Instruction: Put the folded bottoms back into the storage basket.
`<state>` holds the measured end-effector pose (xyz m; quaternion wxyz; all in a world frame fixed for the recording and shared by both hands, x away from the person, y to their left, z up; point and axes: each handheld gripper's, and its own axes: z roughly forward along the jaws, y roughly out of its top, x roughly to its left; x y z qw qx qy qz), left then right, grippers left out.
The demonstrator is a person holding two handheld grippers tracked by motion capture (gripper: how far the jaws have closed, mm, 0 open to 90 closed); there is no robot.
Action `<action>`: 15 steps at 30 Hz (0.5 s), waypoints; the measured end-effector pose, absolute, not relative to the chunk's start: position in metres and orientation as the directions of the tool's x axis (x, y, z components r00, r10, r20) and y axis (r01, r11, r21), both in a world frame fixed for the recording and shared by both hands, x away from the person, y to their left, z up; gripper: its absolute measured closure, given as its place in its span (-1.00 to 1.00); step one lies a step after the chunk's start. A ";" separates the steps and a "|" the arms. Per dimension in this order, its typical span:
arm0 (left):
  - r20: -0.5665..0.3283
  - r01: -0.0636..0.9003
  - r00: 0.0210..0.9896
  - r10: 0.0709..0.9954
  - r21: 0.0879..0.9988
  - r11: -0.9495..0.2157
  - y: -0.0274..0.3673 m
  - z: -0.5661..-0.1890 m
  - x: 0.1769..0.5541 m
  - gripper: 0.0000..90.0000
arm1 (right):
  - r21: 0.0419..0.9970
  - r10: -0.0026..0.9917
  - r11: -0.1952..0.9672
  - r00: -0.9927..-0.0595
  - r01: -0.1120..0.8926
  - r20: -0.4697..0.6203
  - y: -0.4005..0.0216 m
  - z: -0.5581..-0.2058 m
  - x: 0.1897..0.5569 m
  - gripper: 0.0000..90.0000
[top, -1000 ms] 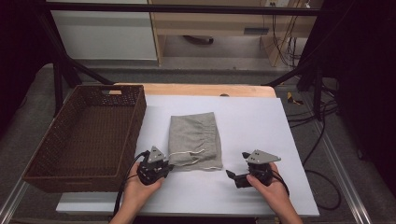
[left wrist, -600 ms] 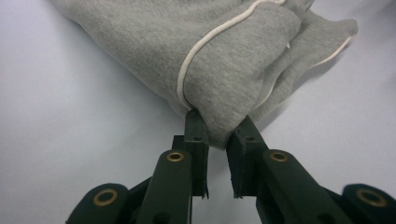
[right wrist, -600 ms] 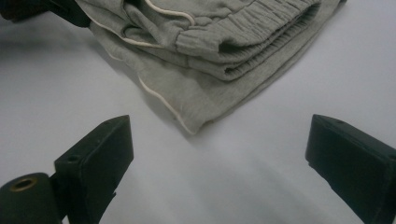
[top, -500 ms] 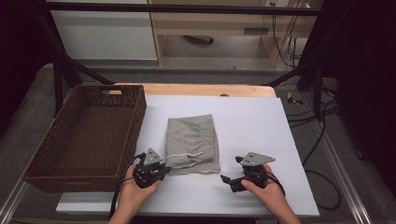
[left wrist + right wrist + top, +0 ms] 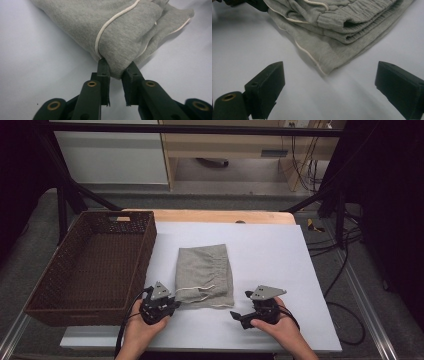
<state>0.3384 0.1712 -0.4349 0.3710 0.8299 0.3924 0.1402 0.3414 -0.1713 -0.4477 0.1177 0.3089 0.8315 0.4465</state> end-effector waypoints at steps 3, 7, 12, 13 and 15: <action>-0.035 0.543 0.643 0.765 0.725 -0.424 0.170 -0.433 0.338 0.34 | 0.806 0.608 0.425 -0.790 0.411 0.083 -0.167 -0.450 0.342 -0.77; -0.012 0.532 0.633 0.774 0.733 -0.424 0.169 -0.429 0.336 -0.02 | 0.794 0.609 0.439 -0.789 0.421 0.082 -0.162 -0.452 0.344 -0.73; -0.020 0.506 0.645 0.764 0.760 -0.407 0.166 -0.426 0.335 -0.18 | 0.788 0.610 0.433 -0.786 0.438 0.102 -0.156 -0.454 0.348 -0.65; -0.011 0.495 0.644 0.765 0.768 -0.406 0.165 -0.424 0.334 -0.20 | 0.788 0.610 0.430 -0.785 0.441 0.107 -0.156 -0.454 0.349 -0.62; 0.000 0.483 0.642 0.766 0.777 -0.404 0.163 -0.423 0.334 -0.27 | 0.792 0.611 0.422 -0.784 0.442 0.111 -0.154 -0.454 0.351 -0.56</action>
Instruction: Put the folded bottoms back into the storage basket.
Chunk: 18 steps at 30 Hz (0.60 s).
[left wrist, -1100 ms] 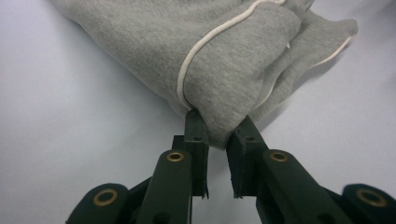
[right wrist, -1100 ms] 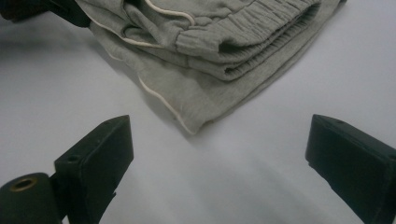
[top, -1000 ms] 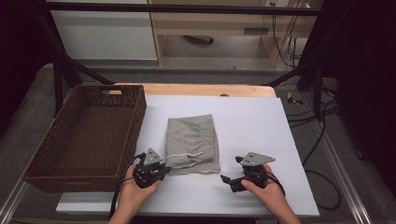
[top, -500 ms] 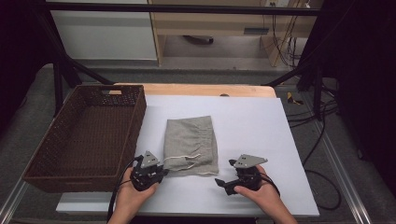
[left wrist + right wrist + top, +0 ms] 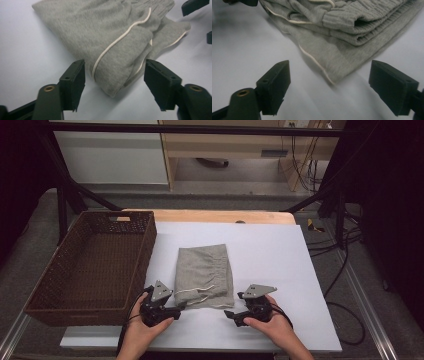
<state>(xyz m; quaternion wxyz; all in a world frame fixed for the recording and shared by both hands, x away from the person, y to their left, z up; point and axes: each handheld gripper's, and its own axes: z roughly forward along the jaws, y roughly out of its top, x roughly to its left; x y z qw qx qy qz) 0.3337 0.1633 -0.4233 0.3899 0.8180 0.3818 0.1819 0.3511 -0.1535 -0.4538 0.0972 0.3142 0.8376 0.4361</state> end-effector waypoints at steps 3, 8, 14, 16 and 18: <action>-0.002 0.482 0.632 0.775 0.784 -0.391 0.163 -0.423 0.334 -0.37 | 0.793 0.616 0.419 -0.780 0.442 0.109 -0.148 -0.453 0.355 -0.43; -0.011 0.497 0.608 0.794 0.786 -0.369 0.162 -0.424 0.336 -0.55 | 0.785 0.614 0.434 -0.783 0.443 0.103 -0.138 -0.454 0.360 -0.34; -0.025 0.504 0.594 0.804 0.790 -0.348 0.163 -0.424 0.338 -0.60 | 0.768 0.620 0.493 -0.785 0.408 0.019 -0.121 -0.459 0.361 -0.20; -0.024 0.504 0.587 0.809 0.793 -0.342 0.164 -0.423 0.338 -0.60 | 0.761 0.630 0.515 -0.776 0.394 -0.024 -0.118 -0.458 0.360 -0.03; -0.025 0.505 0.581 0.813 0.795 -0.336 0.165 -0.423 0.339 -0.60 | 0.756 0.638 0.531 -0.767 0.382 -0.061 -0.119 -0.458 0.358 0.16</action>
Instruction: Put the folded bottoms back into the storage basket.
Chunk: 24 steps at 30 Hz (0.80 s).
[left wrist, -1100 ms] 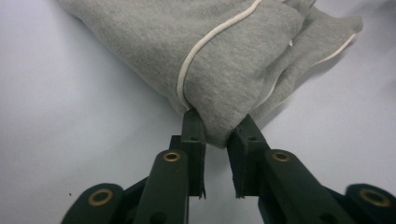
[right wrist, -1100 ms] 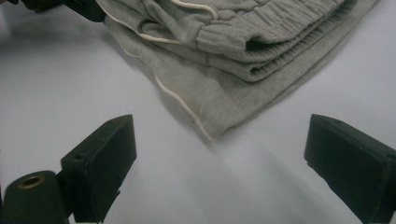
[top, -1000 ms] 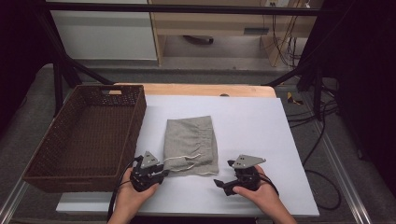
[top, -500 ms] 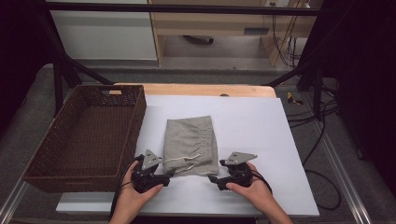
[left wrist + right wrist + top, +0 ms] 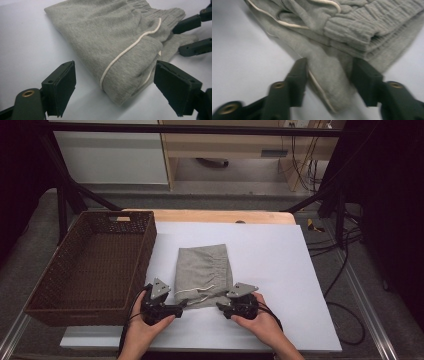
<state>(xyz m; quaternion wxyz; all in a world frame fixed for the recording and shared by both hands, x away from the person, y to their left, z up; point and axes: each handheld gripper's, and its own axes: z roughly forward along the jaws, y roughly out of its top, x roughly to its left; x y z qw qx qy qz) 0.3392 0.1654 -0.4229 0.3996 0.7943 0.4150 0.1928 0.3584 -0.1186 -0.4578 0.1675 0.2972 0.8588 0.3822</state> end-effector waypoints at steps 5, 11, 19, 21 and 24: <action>-0.033 0.508 0.574 0.818 0.797 -0.325 0.168 -0.422 0.340 -0.59 | 0.760 0.649 0.537 -0.755 0.365 -0.096 -0.119 -0.458 0.359 0.54; -0.030 0.506 0.577 0.816 0.797 -0.329 0.167 -0.422 0.340 -0.59 | 0.768 0.632 0.532 -0.771 0.357 -0.079 -0.121 -0.457 0.358 0.82; -0.033 0.503 0.584 0.811 0.799 -0.330 0.165 -0.422 0.339 -0.59 | 0.763 0.611 0.525 -0.791 0.377 -0.029 -0.124 -0.455 0.355 0.86; -0.033 0.505 0.585 0.810 0.796 -0.332 0.165 -0.423 0.339 -0.60 | 0.761 0.606 0.523 -0.795 0.383 -0.017 -0.125 -0.454 0.352 0.87; -0.032 0.501 0.587 0.809 0.799 -0.332 0.165 -0.422 0.338 -0.60 | 0.759 0.600 0.521 -0.800 0.390 -0.001 -0.125 -0.452 0.344 0.87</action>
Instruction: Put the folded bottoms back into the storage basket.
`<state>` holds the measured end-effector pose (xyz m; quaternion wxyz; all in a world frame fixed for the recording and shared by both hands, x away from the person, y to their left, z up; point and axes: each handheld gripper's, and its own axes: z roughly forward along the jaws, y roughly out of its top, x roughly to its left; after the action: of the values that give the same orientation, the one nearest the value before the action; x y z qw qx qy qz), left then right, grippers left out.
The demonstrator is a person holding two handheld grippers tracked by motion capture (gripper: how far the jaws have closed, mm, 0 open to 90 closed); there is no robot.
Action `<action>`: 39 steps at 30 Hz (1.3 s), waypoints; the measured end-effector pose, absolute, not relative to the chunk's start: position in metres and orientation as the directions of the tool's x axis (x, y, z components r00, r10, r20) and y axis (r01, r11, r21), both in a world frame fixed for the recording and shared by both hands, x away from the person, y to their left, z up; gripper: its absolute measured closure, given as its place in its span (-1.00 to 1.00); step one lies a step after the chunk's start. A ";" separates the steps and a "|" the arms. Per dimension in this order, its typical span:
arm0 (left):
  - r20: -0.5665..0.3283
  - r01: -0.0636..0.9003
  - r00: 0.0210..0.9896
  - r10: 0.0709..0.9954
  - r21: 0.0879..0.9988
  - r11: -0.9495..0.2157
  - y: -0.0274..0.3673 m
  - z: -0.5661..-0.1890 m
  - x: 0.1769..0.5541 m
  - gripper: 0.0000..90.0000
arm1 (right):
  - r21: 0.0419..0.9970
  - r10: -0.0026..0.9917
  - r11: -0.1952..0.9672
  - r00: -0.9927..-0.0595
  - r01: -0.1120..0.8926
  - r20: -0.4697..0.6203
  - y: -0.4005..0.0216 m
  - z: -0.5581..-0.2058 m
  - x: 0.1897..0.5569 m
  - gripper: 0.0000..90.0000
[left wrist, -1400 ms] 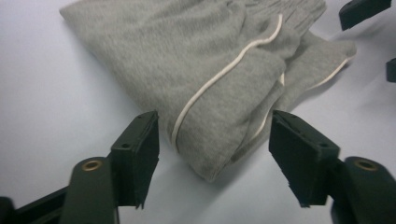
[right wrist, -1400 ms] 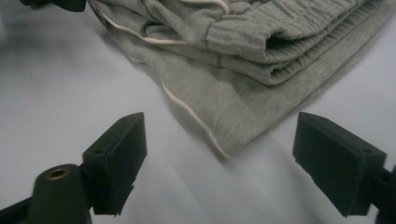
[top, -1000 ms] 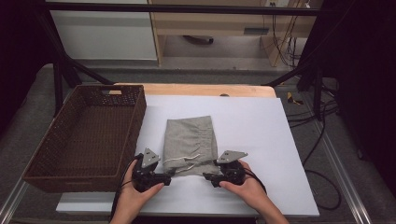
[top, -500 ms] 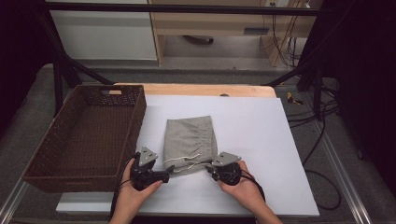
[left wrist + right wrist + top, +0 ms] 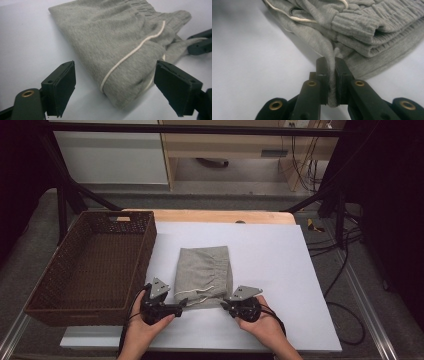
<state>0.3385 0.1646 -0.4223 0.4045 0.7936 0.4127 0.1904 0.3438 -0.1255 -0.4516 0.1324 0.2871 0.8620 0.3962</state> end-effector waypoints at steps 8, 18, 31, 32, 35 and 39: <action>-0.025 0.488 0.602 0.798 0.803 -0.343 0.161 -0.421 0.336 -0.61 | 0.735 0.574 0.526 -0.816 0.428 0.064 -0.130 -0.448 0.312 0.86; -0.013 0.459 0.598 0.802 0.826 -0.329 0.163 -0.417 0.335 -0.61 | 0.723 0.604 0.469 -0.781 0.507 0.155 -0.138 -0.452 0.314 0.83; -0.009 0.452 0.590 0.807 0.832 -0.321 0.165 -0.416 0.336 -0.61 | 0.755 0.624 0.443 -0.771 0.483 0.127 -0.133 -0.453 0.312 0.23; -0.007 0.447 0.590 0.807 0.835 -0.320 0.165 -0.415 0.336 -0.61 | 0.756 0.625 0.447 -0.772 0.478 0.118 -0.132 -0.454 0.312 0.20; -0.005 0.444 0.594 0.805 0.836 -0.322 0.164 -0.415 0.335 -0.61 | 0.757 0.627 0.455 -0.773 0.469 0.102 -0.128 -0.454 0.311 0.12; -0.009 0.448 0.595 0.804 0.834 -0.322 0.162 -0.416 0.335 -0.61 | 0.761 0.641 0.464 -0.765 0.453 0.064 -0.124 -0.456 0.309 0.16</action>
<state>0.3351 0.1616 -0.4158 0.4248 0.7856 0.3982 0.2094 0.3087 -0.1242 -0.4558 0.1162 0.3226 0.8477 0.4048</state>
